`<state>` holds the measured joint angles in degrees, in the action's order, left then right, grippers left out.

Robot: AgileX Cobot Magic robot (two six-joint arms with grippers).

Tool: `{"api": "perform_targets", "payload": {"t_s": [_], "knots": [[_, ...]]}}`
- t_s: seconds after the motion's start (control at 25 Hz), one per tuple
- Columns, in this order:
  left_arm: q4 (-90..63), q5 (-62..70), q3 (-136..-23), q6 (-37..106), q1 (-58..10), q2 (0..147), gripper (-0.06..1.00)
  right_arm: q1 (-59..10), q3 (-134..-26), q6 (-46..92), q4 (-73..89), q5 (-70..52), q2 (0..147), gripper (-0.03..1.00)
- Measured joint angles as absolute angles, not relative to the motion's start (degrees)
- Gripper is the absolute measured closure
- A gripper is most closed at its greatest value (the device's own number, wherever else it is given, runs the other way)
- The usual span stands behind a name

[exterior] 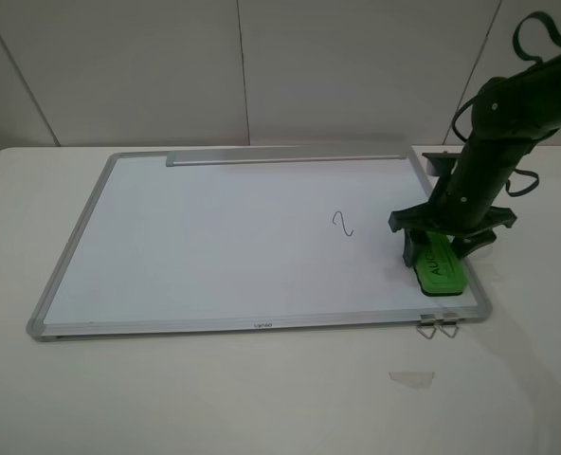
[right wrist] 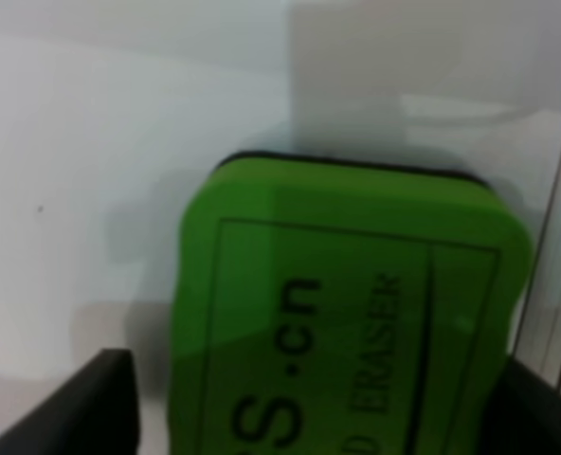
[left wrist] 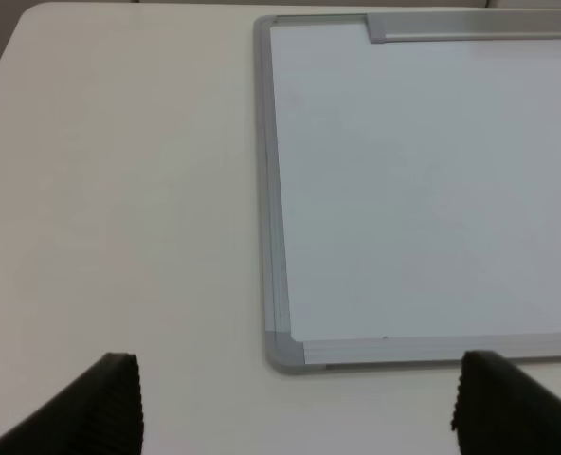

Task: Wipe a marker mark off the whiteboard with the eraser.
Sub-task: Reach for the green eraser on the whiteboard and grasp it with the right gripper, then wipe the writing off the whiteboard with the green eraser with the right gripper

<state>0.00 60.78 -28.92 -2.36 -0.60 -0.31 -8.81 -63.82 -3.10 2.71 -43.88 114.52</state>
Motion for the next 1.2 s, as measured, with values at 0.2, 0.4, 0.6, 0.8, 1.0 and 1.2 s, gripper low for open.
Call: {"api": "perform_targets", "payload": {"t_s": [0.2, 0.4, 0.6, 0.8, 1.0, 1.2], "knots": [[0.0, 60.8, -28.9, -2.4, -0.6, -0.3, 0.26, -8.8, -63.8, -3.1, 2.7, -43.9, 114.6, 0.37], [0.0, 60.8, -28.9, -2.4, -0.6, -0.3, 0.26, -8.8, -63.8, -3.1, 2.7, -43.9, 114.6, 0.37], [0.0, 60.8, -28.9, -2.4, -0.6, -0.3, 0.26, -8.8, -63.8, -3.1, 2.7, -44.1, 114.6, 0.37], [0.0, 60.8, -28.9, -2.4, -0.6, -0.3, 0.26, -8.8, -63.8, -3.1, 2.5, -46.6, 112.0, 0.37], [0.0, 60.8, -28.9, -2.4, -0.6, -0.3, 0.26, -8.9, -64.3, -3.2, 1.6, -49.9, 107.3, 0.37], [0.0, 60.8, -28.9, -2.4, -0.6, -0.3, 0.26, -11.5, -68.2, -3.3, 1.5, -53.8, 106.4, 0.37]]}}
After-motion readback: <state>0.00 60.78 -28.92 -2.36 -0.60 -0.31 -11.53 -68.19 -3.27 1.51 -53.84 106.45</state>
